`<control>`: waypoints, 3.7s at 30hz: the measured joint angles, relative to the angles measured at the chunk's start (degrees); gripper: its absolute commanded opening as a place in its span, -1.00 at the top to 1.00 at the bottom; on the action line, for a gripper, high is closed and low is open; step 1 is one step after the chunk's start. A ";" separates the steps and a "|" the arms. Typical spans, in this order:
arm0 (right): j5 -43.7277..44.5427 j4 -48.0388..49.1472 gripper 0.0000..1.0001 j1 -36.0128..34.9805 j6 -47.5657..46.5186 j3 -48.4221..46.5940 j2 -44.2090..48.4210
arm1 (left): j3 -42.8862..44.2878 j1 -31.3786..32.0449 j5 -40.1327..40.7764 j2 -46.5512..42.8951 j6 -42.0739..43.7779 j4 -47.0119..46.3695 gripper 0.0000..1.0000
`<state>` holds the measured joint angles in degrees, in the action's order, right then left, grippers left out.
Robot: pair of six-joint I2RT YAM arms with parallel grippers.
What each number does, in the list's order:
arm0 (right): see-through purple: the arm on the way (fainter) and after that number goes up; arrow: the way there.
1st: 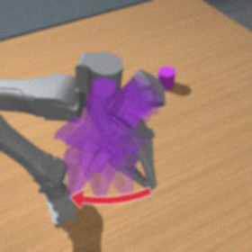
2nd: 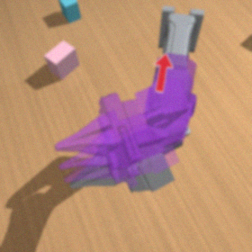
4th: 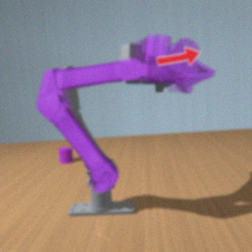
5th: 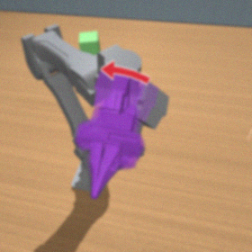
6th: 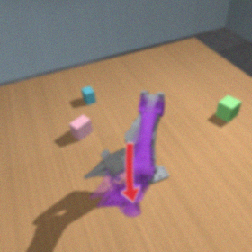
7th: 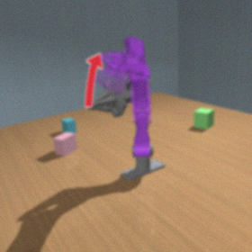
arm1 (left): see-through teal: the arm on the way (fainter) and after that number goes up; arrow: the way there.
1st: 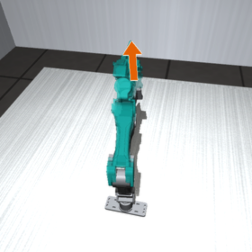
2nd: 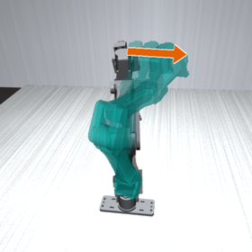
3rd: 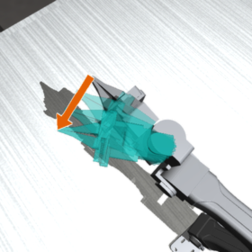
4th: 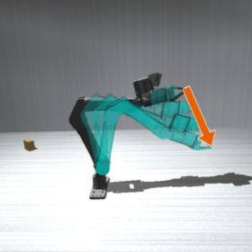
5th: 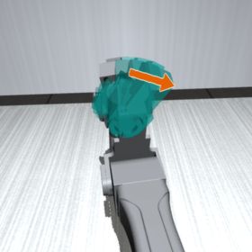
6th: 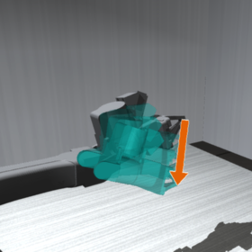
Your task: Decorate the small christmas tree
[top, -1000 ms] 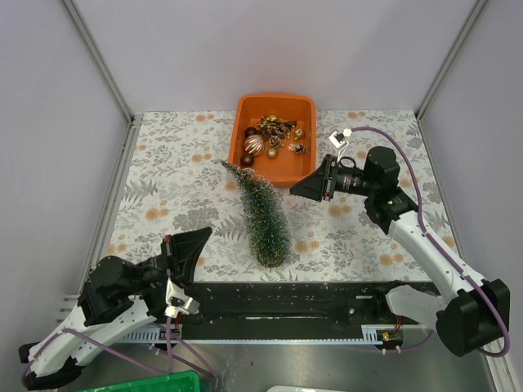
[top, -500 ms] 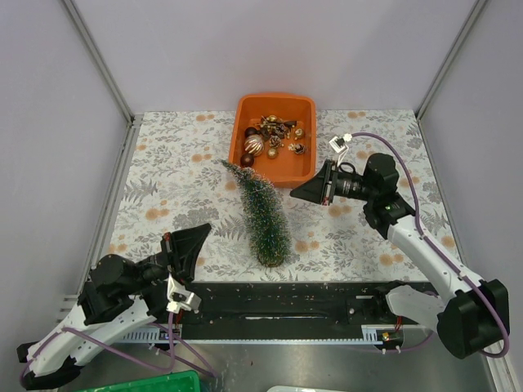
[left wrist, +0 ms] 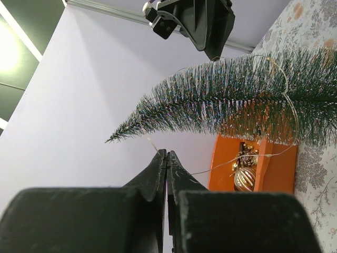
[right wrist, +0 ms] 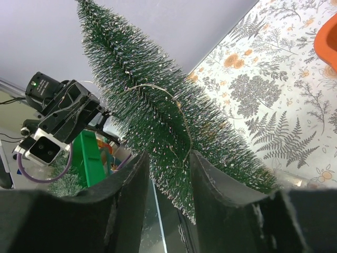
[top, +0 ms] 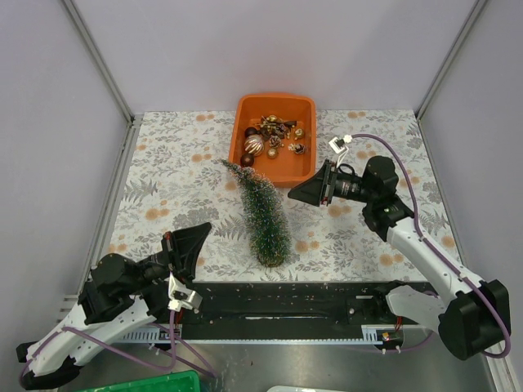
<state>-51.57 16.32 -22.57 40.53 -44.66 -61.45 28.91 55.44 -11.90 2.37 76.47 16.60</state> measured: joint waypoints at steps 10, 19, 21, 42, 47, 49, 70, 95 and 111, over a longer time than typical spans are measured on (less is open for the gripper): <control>1.11 3.10 0.50 -1.84 1.38 1.20 -1.51 | 0.00 0.00 0.17 0.00 0.00 0.00 1.00; 3.69 3.89 0.90 -2.47 0.61 2.60 -1.51 | 0.00 0.00 0.22 0.00 -0.04 0.00 1.00; 4.98 3.52 0.92 -2.51 -0.22 2.60 -1.49 | 0.00 0.00 0.24 0.00 -0.07 0.00 1.00; 11.74 -0.35 -0.04 -2.58 -1.64 5.35 3.06 | 0.02 0.00 0.37 0.00 -0.33 0.00 1.00; 17.14 -7.58 -0.11 -2.60 -4.76 5.27 9.31 | 0.02 0.00 0.35 0.00 -0.31 0.04 1.00; 18.49 -10.45 -0.12 -2.60 -6.29 4.74 10.78 | 0.02 0.00 0.37 0.00 -0.31 0.04 1.00; 14.01 -4.39 -0.21 -2.62 -2.47 3.23 7.85 | 0.74 0.00 0.42 0.00 -0.17 0.48 1.00; 9.92 -8.55 1.00 -2.93 -5.73 -4.55 15.61 | 0.74 0.00 1.92 -0.02 0.11 0.50 1.00; 1.22 -12.83 1.00 -7.69 -16.98 -33.83 -8.31 | 0.61 0.00 6.62 -1.68 -2.67 4.26 1.00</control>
<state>-50.35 3.49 -30.26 23.55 -78.50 -69.76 29.52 55.44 -5.28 0.69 73.80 20.86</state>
